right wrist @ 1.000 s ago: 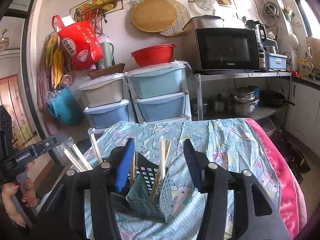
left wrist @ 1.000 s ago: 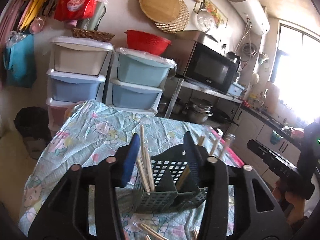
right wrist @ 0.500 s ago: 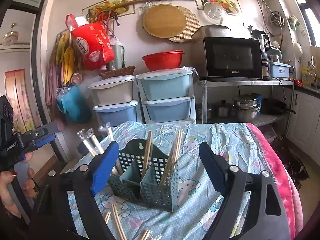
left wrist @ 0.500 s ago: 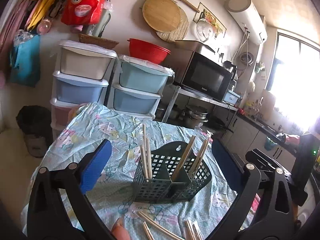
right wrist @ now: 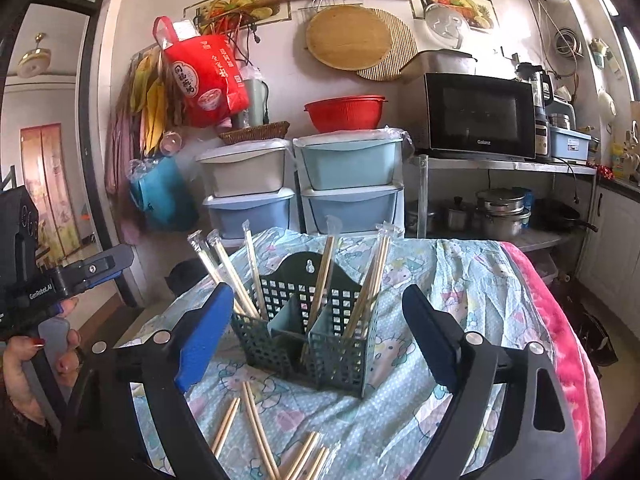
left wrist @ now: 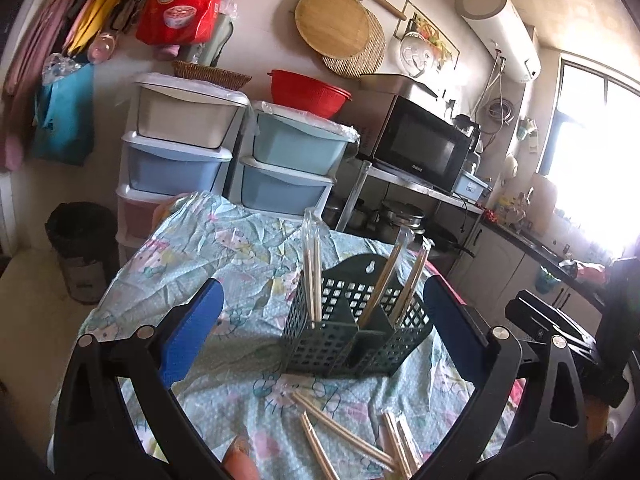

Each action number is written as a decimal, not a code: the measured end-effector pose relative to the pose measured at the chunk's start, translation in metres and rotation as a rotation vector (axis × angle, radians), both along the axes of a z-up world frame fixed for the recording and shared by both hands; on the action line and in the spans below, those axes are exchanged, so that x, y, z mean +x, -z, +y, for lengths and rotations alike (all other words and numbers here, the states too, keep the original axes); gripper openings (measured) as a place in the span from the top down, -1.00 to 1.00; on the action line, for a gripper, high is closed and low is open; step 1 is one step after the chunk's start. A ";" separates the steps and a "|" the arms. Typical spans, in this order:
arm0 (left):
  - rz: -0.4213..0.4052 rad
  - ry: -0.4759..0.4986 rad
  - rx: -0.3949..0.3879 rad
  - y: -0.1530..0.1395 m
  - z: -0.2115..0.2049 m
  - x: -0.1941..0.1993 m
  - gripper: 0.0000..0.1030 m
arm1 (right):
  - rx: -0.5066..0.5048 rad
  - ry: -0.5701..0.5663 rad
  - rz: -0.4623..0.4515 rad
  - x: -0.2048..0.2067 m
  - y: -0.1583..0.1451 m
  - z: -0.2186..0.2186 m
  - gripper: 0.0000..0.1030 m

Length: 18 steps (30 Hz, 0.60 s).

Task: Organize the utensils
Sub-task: 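Withdraw both open tools up and away from the caddy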

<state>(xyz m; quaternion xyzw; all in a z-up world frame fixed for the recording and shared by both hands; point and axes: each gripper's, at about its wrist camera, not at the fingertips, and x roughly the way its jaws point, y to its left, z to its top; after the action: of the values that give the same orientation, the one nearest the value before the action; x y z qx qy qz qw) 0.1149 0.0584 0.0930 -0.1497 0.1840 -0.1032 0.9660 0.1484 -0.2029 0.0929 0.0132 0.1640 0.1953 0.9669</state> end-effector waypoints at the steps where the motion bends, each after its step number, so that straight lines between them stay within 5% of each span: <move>1: 0.005 0.003 -0.001 0.002 0.000 -0.001 -0.79 | -0.002 0.000 0.001 0.000 0.001 0.001 -0.62; 18: 0.149 0.021 -0.008 0.057 0.002 0.000 -0.79 | -0.051 -0.013 0.123 -0.003 0.042 0.009 -0.62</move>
<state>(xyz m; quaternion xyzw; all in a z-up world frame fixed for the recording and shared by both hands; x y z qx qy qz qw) 0.1153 0.0602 0.0357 -0.1592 0.2565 -0.1027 0.9478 0.1453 -0.1936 0.0509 -0.0006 0.2281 0.1962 0.9536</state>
